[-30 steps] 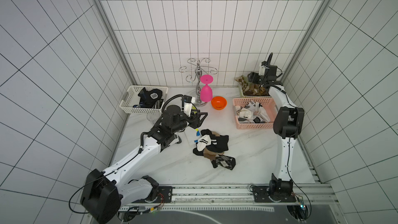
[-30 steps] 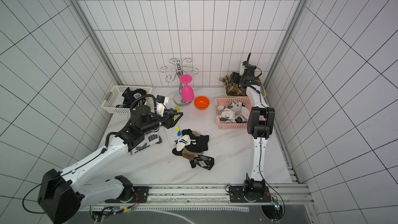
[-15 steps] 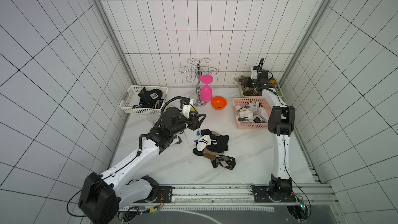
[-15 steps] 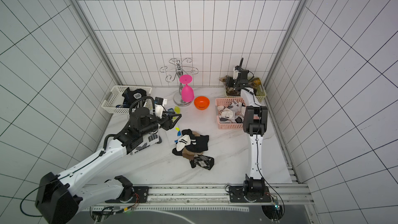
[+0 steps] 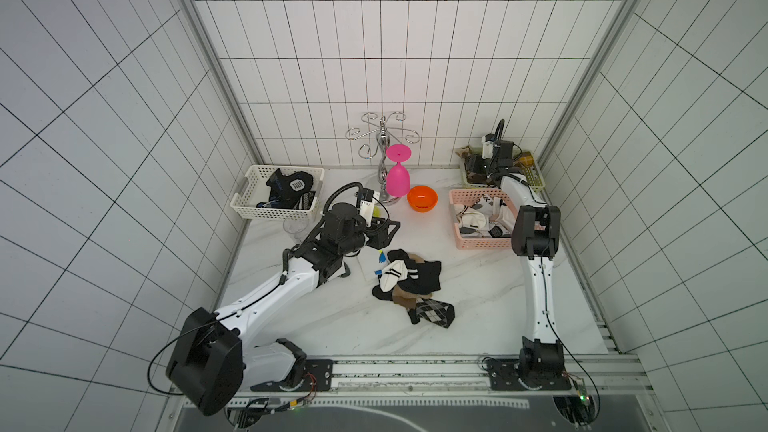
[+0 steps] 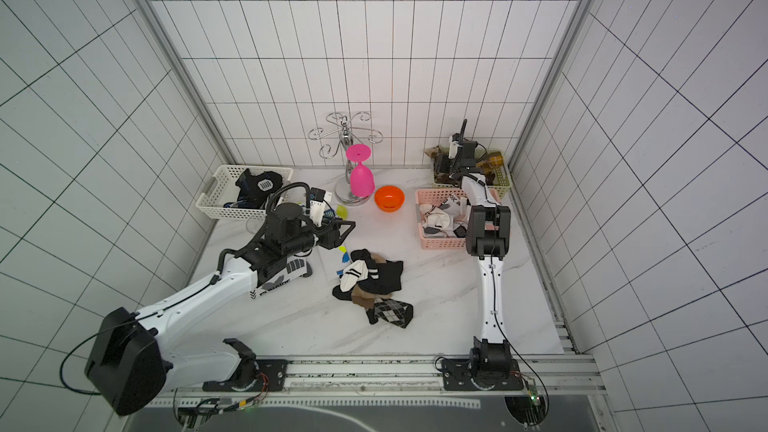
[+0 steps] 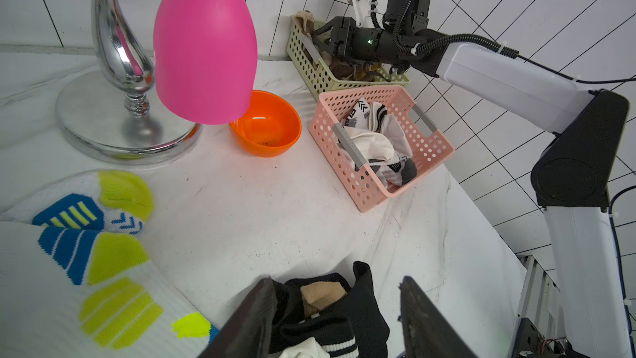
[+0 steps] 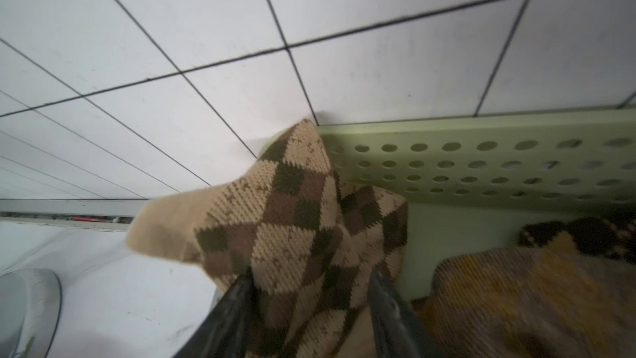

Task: Sort the socks into the basket by color
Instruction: Place the sock in the bin.

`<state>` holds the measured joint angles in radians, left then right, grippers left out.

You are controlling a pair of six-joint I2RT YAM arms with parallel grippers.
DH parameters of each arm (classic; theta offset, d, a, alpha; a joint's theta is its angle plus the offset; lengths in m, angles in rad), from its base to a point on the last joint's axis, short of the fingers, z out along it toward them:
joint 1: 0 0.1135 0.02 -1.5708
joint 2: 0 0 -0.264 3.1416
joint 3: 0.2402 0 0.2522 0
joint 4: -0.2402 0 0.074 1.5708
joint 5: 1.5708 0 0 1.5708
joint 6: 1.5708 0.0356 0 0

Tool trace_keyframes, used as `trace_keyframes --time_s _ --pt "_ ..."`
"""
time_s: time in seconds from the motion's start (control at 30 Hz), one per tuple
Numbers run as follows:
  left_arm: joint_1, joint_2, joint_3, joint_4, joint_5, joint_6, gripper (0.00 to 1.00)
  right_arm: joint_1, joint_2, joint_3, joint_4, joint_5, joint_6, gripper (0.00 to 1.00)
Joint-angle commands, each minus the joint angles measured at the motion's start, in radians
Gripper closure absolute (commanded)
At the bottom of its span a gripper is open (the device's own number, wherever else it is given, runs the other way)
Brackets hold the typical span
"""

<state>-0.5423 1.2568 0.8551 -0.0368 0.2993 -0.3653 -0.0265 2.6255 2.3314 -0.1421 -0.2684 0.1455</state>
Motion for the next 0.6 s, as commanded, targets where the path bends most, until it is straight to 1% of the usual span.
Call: trace_keyframes --time_s 0.0,0.03,0.17,0.23,0.27,0.33,0.4,0.5,0.57 --pt "-0.001 0.001 0.038 -0.001 0.004 0.017 0.41 -0.017 0.034 0.1 -0.088 0.137 -0.06 0.57" --pt "-0.001 0.001 0.037 0.0 0.002 0.017 0.41 -0.019 0.035 0.1 -0.091 0.146 -0.071 0.59" --pt "0.002 0.004 0.033 0.0 0.003 0.015 0.41 -0.02 0.036 0.097 -0.111 0.189 -0.11 0.63" --pt "0.002 0.006 0.032 0.001 0.004 0.011 0.41 -0.021 0.037 0.09 -0.119 0.212 -0.125 0.73" --pt "0.001 0.007 0.032 0.0 0.004 0.01 0.41 -0.023 0.036 0.085 -0.119 0.215 -0.13 0.76" --pt "0.002 0.006 0.032 0.001 0.001 0.009 0.41 -0.024 0.037 0.082 -0.121 0.216 -0.137 0.76" --pt "0.001 0.007 0.031 0.0 -0.006 0.009 0.41 -0.024 0.031 0.082 -0.122 0.213 -0.139 0.74" --pt "0.001 0.008 0.029 0.0 -0.006 0.001 0.41 -0.023 0.005 0.085 -0.119 0.193 -0.138 0.66" --pt "0.001 0.007 0.027 -0.001 -0.006 -0.001 0.41 -0.022 -0.019 0.085 -0.11 0.179 -0.137 0.63"
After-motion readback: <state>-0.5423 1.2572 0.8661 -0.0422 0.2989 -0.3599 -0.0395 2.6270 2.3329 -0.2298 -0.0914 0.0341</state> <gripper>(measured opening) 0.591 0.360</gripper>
